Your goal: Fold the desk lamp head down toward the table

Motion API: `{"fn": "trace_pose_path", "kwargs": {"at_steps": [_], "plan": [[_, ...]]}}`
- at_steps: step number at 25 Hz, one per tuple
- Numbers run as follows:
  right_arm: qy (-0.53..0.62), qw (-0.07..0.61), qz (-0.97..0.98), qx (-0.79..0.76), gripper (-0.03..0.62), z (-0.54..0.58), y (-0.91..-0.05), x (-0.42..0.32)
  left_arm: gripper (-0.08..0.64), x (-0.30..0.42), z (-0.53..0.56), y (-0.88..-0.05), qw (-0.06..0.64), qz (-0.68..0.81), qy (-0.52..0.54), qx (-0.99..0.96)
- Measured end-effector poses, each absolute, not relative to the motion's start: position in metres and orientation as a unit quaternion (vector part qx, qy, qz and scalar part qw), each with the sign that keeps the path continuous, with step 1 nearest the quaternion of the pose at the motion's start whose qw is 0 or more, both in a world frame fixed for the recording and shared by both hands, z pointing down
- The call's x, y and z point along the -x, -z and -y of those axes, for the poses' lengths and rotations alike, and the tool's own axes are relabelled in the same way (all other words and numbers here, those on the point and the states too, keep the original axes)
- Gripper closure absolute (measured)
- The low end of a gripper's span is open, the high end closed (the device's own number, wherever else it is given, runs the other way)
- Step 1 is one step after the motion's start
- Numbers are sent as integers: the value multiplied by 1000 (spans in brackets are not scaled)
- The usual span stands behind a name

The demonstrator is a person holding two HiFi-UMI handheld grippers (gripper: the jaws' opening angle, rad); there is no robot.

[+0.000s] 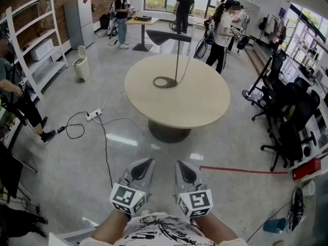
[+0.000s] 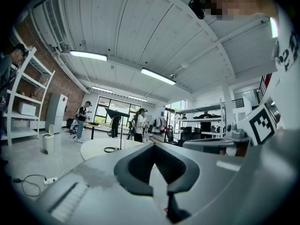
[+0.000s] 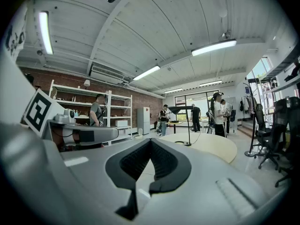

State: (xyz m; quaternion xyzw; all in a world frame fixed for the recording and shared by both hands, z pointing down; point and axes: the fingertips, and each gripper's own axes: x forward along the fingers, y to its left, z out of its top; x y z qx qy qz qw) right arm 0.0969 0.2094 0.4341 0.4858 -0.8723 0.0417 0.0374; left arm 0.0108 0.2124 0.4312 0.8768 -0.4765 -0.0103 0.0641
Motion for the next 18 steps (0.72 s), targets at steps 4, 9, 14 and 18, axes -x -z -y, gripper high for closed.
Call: {"fn": "trace_pose_path", "kwargs": {"at_steps": [4,9,14,18], "plan": [[-43,39,873,-484,584,-210,-432,-98,555,-11,-212,-430,67,476,12,-877],[-40,38,873,-484,584,-217,-433,-93,555,-8,-218,-432,73,469,16,-880],[-34,35,872,-488,584,-220,-433,-90,555,-8,-220,-434,77,457,21,-886],[-47,44,870,-488,584,-218,-445,-79,555,4,-222,-439,80,457,22,-886]]}}
